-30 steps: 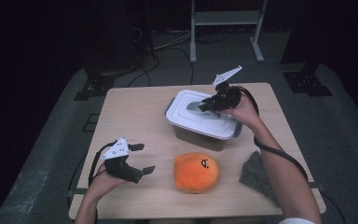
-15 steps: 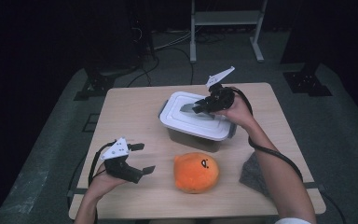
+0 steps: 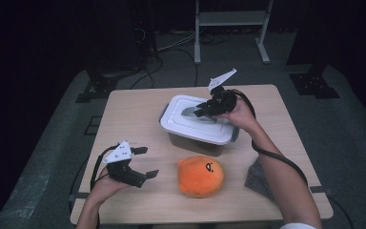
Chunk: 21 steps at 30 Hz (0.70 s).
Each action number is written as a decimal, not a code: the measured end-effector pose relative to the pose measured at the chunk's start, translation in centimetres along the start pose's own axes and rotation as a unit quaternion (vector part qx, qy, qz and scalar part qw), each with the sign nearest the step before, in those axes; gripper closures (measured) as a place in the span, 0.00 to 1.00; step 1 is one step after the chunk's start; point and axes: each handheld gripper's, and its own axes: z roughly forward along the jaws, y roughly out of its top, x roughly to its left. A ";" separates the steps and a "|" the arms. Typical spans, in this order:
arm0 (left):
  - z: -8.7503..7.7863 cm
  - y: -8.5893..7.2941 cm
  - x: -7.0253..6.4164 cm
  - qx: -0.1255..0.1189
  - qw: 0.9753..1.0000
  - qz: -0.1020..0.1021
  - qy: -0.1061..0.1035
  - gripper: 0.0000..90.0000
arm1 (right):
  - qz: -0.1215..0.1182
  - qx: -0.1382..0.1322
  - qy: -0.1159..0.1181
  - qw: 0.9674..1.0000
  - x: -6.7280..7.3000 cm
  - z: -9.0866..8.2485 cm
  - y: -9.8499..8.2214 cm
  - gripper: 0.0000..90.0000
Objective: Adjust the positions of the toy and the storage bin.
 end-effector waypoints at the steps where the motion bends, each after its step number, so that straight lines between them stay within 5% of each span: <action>1: 0.0 0.0 0.0 0.000 1.000 0.000 0.001 0.08 | 0.001 0.000 0.001 1.000 0.1 0.1 0.1 0.73; 21: 0.0 0.0 0.0 0.000 1.000 -0.002 0.001 0.06 | -0.007 0.005 0.007 1.000 0.3 0.6 0.6 0.73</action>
